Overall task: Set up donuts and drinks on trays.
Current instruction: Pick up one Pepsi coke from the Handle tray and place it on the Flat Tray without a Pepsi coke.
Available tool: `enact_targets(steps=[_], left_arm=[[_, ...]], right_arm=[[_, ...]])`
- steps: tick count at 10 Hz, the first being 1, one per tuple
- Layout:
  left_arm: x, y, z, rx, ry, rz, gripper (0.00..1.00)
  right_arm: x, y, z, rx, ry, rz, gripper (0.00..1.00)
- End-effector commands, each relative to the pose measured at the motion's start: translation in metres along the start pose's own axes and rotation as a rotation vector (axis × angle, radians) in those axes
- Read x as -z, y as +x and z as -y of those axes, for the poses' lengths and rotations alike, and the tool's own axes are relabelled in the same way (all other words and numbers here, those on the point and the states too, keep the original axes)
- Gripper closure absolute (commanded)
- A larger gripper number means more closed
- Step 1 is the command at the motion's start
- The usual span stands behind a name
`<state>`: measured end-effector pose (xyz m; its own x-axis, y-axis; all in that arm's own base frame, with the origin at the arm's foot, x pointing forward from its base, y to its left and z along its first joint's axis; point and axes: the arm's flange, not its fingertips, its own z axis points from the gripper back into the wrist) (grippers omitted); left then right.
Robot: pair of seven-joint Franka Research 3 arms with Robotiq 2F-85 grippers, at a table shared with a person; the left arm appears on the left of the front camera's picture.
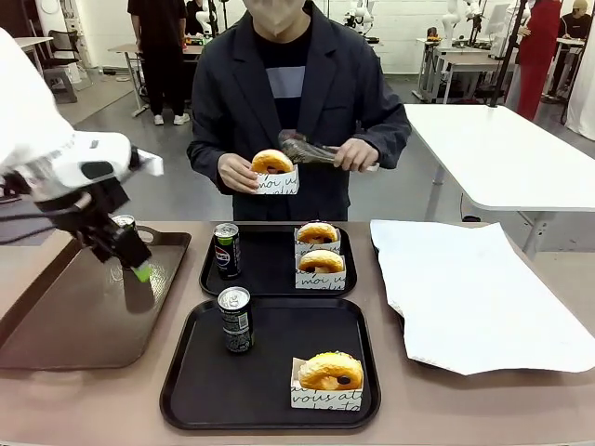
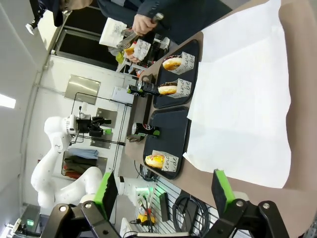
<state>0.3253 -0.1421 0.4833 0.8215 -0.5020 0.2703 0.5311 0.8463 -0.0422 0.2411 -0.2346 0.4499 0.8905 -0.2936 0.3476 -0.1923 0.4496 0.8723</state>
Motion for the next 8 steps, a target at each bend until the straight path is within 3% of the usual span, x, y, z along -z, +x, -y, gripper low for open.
enact_targets(steps=[1,4,5,8], left_arm=[[0.015,-0.016,-0.01,-0.082,0.016,-0.009,0.0],[0.033,0.007,-0.01,-0.155,0.096,-0.088,0.0],[0.009,-0.003,-0.024,-0.112,0.017,-0.027,0.0],[0.009,-0.003,-0.024,-0.112,0.017,-0.027,0.0]], right_arm=[[0.0,0.003,0.0,-0.018,0.024,0.019,0.0],[0.0,0.003,0.0,-0.018,0.024,0.019,0.0],[0.0,0.003,0.0,-0.018,0.024,0.019,0.0],[0.0,0.003,0.0,-0.018,0.024,0.019,0.0]])
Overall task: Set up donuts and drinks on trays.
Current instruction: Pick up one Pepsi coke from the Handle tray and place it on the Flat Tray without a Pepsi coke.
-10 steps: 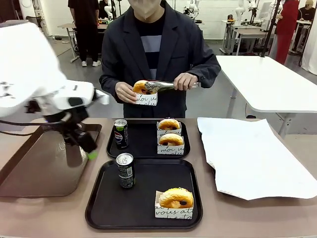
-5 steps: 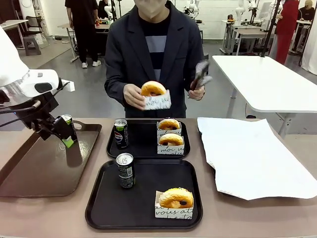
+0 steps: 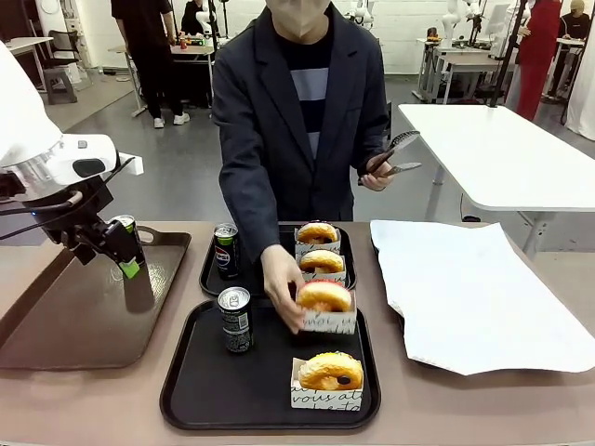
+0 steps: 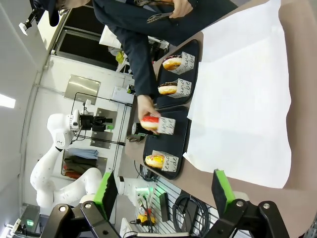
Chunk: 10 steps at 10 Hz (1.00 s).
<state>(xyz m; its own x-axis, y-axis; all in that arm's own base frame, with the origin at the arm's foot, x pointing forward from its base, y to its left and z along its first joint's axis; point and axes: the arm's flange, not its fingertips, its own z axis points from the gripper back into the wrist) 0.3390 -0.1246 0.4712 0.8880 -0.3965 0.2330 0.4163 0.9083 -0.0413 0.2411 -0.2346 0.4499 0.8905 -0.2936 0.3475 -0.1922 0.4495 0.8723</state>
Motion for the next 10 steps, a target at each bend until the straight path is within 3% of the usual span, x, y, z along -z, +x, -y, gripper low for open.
enact_targets(steps=[1,5,8,10], left_arm=[[-0.002,-0.002,-0.002,0.014,-0.017,0.005,0.0],[-0.002,0.0,0.0,0.0,0.0,0.004,0.0],[-0.036,0.017,-0.117,-0.36,-0.438,-0.001,0.0],[-0.031,0.008,-0.183,-0.45,-0.658,0.039,0.0]], right_arm=[[0.0,0.003,0.0,-0.018,0.024,0.019,0.0],[0.0,0.003,0.0,-0.018,0.024,0.019,0.0],[0.0,0.003,0.0,-0.018,0.024,0.019,0.0],[0.0,0.003,0.0,-0.018,0.024,0.019,0.0]])
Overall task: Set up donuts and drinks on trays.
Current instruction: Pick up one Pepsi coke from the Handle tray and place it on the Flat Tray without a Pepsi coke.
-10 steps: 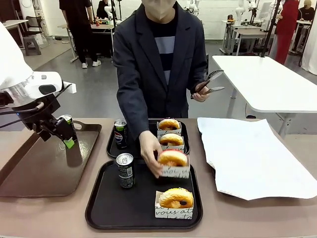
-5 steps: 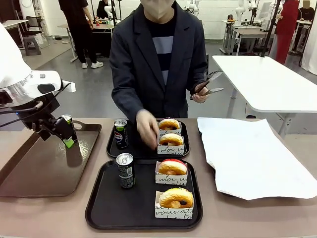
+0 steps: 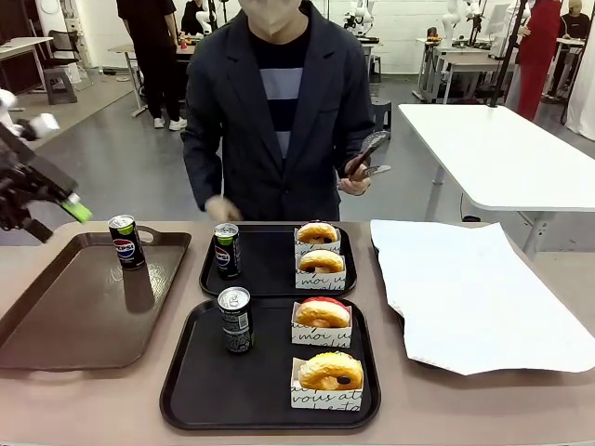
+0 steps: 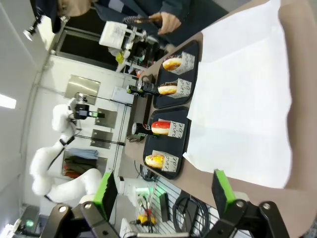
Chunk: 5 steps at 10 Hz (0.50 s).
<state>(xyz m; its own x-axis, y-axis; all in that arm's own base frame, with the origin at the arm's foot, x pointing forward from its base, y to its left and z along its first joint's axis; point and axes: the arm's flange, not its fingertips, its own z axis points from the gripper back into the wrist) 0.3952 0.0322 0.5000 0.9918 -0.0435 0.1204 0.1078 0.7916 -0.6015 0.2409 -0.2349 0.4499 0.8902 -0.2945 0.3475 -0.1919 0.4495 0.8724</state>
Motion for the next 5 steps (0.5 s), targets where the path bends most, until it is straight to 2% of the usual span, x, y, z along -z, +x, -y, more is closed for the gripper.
enact_targets(steps=[1,3,5], left_arm=[[-0.009,0.026,-0.05,-0.099,-0.228,0.037,0.0],[-0.013,0.025,-0.1,-0.119,-0.508,0.079,0.0],[-0.017,0.014,-0.137,-0.138,-0.655,0.146,0.0]], right_arm=[[0.0,0.004,0.0,-0.019,0.024,0.018,0.0],[0.0,0.004,0.0,-0.019,0.024,0.018,0.0],[0.0,0.004,0.0,-0.019,0.024,0.018,0.0]])
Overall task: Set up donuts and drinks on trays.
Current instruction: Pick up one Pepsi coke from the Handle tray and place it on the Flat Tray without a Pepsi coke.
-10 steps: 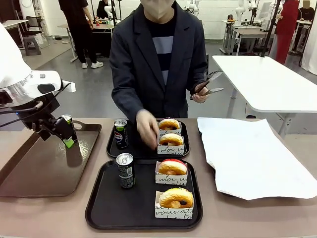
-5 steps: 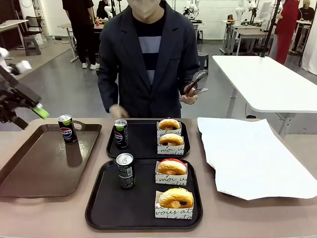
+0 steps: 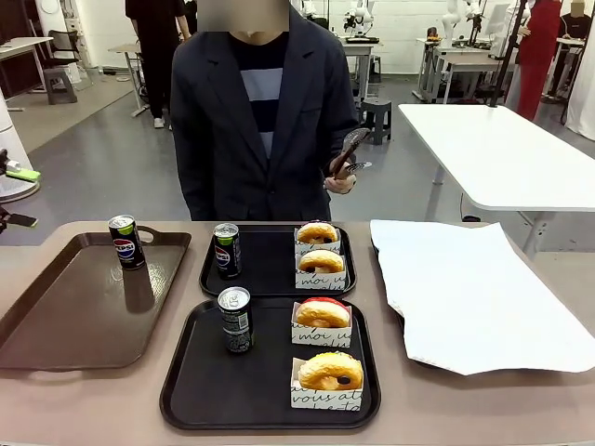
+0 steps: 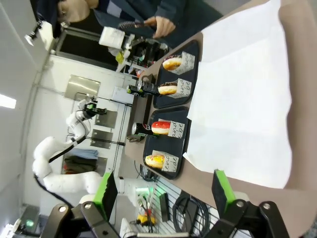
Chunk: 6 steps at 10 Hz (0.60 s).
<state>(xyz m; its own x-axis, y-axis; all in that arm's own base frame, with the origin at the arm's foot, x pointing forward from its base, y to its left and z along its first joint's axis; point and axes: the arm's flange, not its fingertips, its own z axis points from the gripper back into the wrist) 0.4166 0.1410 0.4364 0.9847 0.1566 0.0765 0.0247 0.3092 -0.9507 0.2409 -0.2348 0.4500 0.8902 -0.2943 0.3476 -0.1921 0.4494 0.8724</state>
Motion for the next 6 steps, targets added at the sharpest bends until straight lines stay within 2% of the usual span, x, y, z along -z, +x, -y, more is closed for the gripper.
enact_targets(steps=[1,3,4,6], left_arm=[[-0.017,0.004,-0.016,-0.011,-0.059,0.036,0.0],[-0.034,-0.009,-0.032,-0.028,-0.03,0.099,0.0],[-0.042,-0.017,-0.038,-0.034,-0.012,0.099,0.0],[-0.048,-0.028,-0.036,0.042,0.067,0.077,0.0]], right_arm=[[0.0,0.003,0.0,-0.019,0.024,0.018,0.0],[0.0,0.003,0.0,-0.019,0.024,0.018,0.0],[0.0,0.003,0.0,-0.019,0.024,0.018,0.0],[0.0,0.003,0.0,-0.019,0.024,0.018,0.0]])
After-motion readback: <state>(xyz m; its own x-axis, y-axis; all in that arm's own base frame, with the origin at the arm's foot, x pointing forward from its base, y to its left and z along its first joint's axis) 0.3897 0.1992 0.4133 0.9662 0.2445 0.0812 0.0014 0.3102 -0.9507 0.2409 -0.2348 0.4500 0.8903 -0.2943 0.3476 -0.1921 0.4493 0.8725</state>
